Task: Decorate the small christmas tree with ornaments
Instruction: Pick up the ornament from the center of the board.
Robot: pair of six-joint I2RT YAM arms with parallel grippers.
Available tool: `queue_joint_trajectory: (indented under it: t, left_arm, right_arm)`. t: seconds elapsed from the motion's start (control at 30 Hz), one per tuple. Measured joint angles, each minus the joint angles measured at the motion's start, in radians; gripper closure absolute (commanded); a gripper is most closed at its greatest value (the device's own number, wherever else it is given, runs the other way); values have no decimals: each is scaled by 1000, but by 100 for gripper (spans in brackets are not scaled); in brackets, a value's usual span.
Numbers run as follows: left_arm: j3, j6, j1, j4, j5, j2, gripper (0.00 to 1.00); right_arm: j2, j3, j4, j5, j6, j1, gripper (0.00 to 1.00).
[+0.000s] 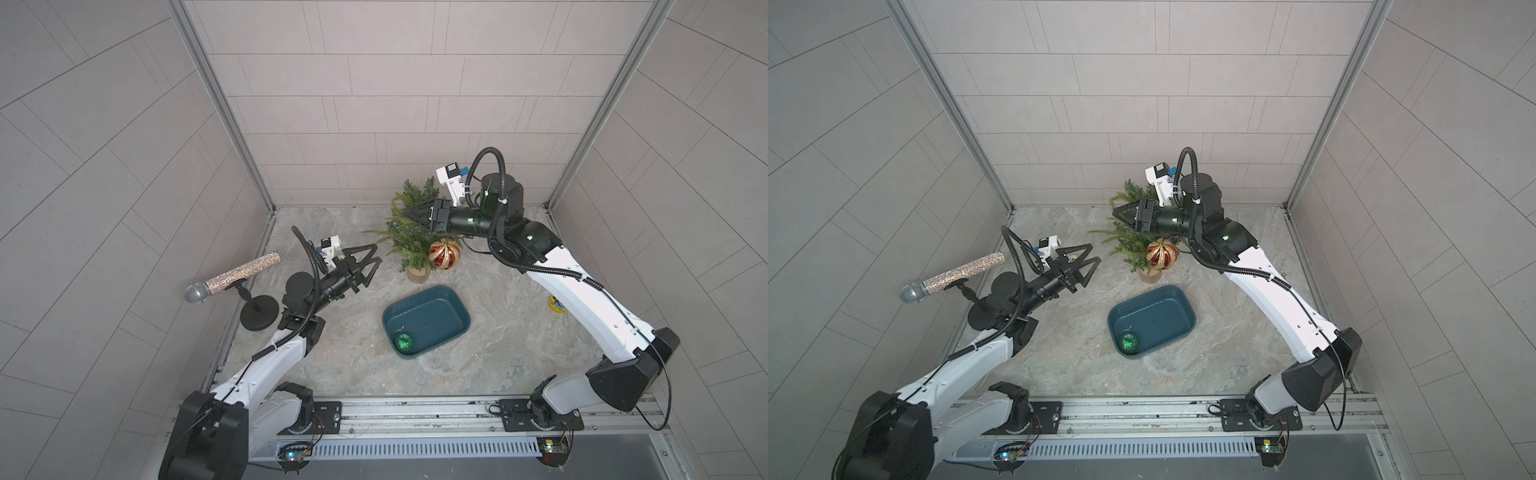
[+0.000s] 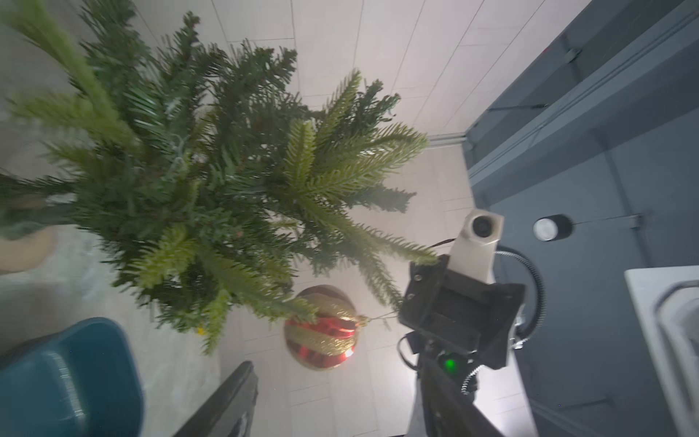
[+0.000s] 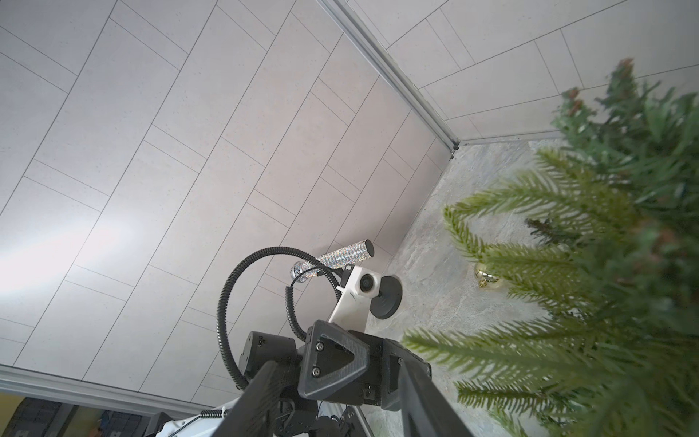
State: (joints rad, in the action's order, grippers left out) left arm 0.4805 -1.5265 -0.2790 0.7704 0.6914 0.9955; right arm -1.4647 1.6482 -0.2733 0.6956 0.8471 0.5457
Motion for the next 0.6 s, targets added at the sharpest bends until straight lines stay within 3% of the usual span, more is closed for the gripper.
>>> queue_joint_trajectory:
  t: [0.13, 0.33, 0.47, 0.6]
  left_arm:
    - [84, 214, 29, -378, -60, -108, 11]
    - [369, 569, 58, -924, -316, -104, 5]
    - [476, 717, 66, -1104, -452, 9, 5]
    - [493, 795, 69, -1200, -527, 145, 6]
  right_arm:
    - [26, -3, -4, 1, -29, -13, 36]
    - [123, -58, -45, -31, -105, -49, 30]
    - [210, -128, -74, -76, -148, -89, 29]
    - [282, -195, -103, -126, -188, -124, 29]
